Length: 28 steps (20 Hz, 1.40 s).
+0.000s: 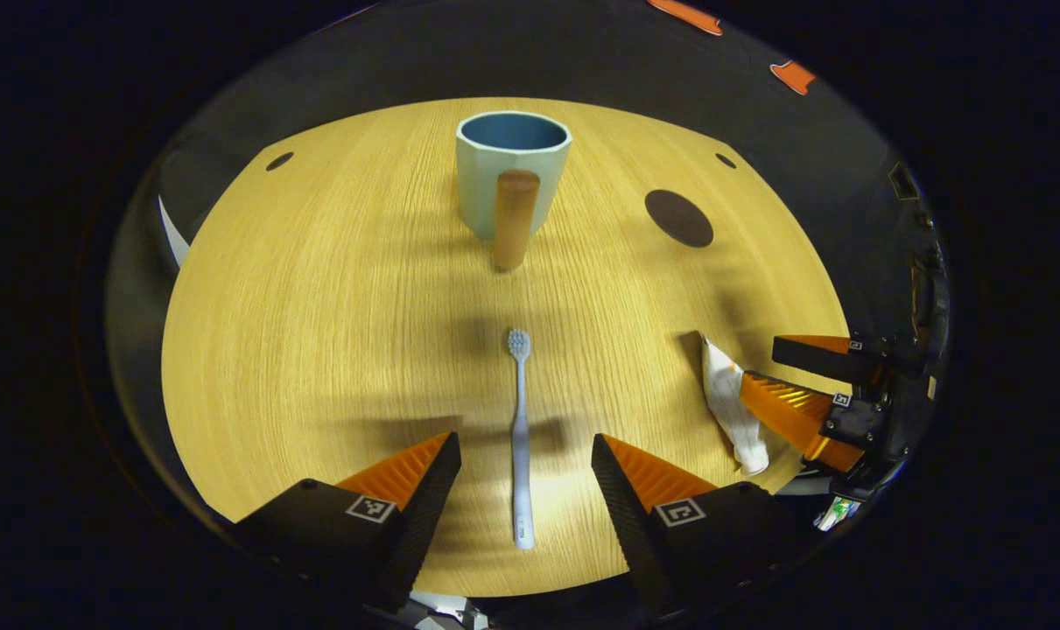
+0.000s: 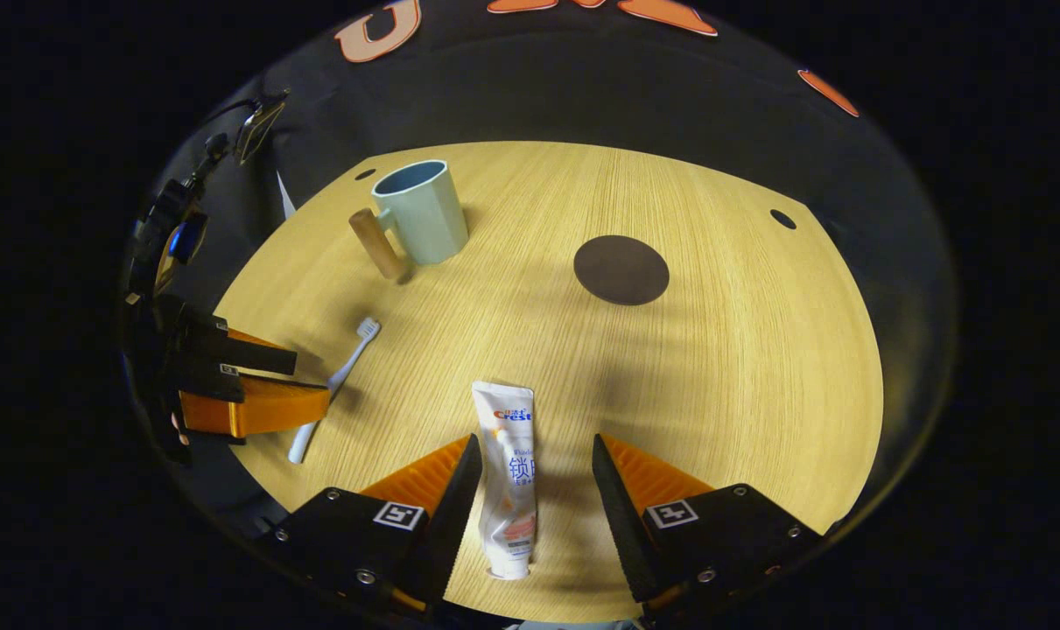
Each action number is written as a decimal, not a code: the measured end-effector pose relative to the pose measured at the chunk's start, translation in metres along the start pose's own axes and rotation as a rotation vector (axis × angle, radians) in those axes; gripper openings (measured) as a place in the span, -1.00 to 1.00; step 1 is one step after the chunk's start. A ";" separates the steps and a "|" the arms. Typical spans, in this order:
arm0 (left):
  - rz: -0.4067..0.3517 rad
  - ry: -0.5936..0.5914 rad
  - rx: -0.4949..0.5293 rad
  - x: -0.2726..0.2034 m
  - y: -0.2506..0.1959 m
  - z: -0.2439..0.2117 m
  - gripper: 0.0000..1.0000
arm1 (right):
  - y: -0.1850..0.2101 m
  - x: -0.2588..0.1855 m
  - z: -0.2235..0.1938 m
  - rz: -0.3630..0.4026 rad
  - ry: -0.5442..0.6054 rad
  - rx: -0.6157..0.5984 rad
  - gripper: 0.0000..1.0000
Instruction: Put the toothbrush and toothpaste on the desktop into the cup, then pick up the cup and place it on the coaster on the desktop.
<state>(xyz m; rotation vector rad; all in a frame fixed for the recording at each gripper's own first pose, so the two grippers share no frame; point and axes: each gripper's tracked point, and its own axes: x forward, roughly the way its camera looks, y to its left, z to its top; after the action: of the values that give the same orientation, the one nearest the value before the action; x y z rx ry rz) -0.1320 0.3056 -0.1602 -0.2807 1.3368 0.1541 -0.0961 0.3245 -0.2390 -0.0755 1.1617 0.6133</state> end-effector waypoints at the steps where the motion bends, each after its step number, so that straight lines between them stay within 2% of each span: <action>1: -0.003 0.027 -0.010 0.005 -0.001 -0.004 0.75 | 0.001 0.003 -0.003 0.001 0.015 -0.005 0.55; 3: 0.010 0.062 -0.008 0.013 0.002 -0.007 0.62 | 0.001 0.007 -0.007 -0.004 0.039 -0.020 0.55; 5: 0.019 0.085 -0.005 0.017 0.001 -0.011 0.63 | 0.002 0.013 -0.013 -0.008 0.063 -0.025 0.39; 6: 0.026 0.099 -0.003 0.020 0.002 -0.014 0.55 | 0.002 0.016 -0.016 -0.009 0.078 -0.023 0.31; 7: 0.035 0.106 -0.003 0.023 0.002 -0.017 0.40 | 0.005 0.017 -0.018 -0.005 0.089 -0.018 0.35; 8: 0.041 0.111 -0.003 0.027 0.001 -0.019 0.37 | 0.007 0.020 -0.019 -0.003 0.095 -0.016 0.19; 9: 0.044 0.114 -0.003 0.028 -0.002 -0.020 0.34 | 0.010 0.024 -0.019 -0.005 0.099 -0.016 0.14; 10: 0.062 0.122 -0.004 0.031 -0.002 -0.021 0.29 | 0.014 0.026 -0.018 0.001 0.098 -0.014 -0.01; 11: 0.069 0.119 -0.001 0.030 -0.002 -0.021 -0.12 | 0.019 0.030 -0.021 0.016 0.103 -0.012 -0.10; 12: 0.072 0.119 -0.001 0.031 -0.002 -0.021 -0.26 | 0.019 0.027 -0.019 0.026 0.102 -0.003 -0.29; 13: 0.083 0.112 0.009 0.031 -0.003 -0.020 -0.34 | 0.019 0.025 -0.019 0.034 0.097 0.006 -0.35; 14: 0.100 0.103 0.015 0.028 -0.002 -0.017 -0.35 | 0.019 0.026 -0.017 0.033 0.087 0.015 -0.50; 15: 0.085 0.096 0.019 0.031 -0.009 -0.016 -0.71 | 0.022 0.027 -0.017 0.039 0.086 0.013 -0.57; 16: 0.085 0.088 0.019 0.028 -0.009 -0.014 -0.79 | 0.021 0.028 -0.016 0.044 0.078 0.013 -0.63; 17: 0.077 0.076 0.015 0.032 -0.011 -0.015 -0.74 | 0.022 0.028 -0.016 0.048 0.073 0.020 -0.65; 20: 0.042 0.038 0.014 0.035 -0.016 -0.014 -0.83 | 0.021 0.028 -0.015 0.045 0.054 0.028 -0.72; 28: -0.029 -0.069 0.056 0.020 -0.018 0.007 -0.83 | 0.024 0.019 -0.006 0.035 -0.038 0.000 -0.72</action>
<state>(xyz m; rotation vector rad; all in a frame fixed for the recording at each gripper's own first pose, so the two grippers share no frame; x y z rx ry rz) -0.1163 0.2891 -0.1759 -0.2455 1.2663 0.1012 -0.1082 0.3500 -0.2518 -0.0435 1.1283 0.6431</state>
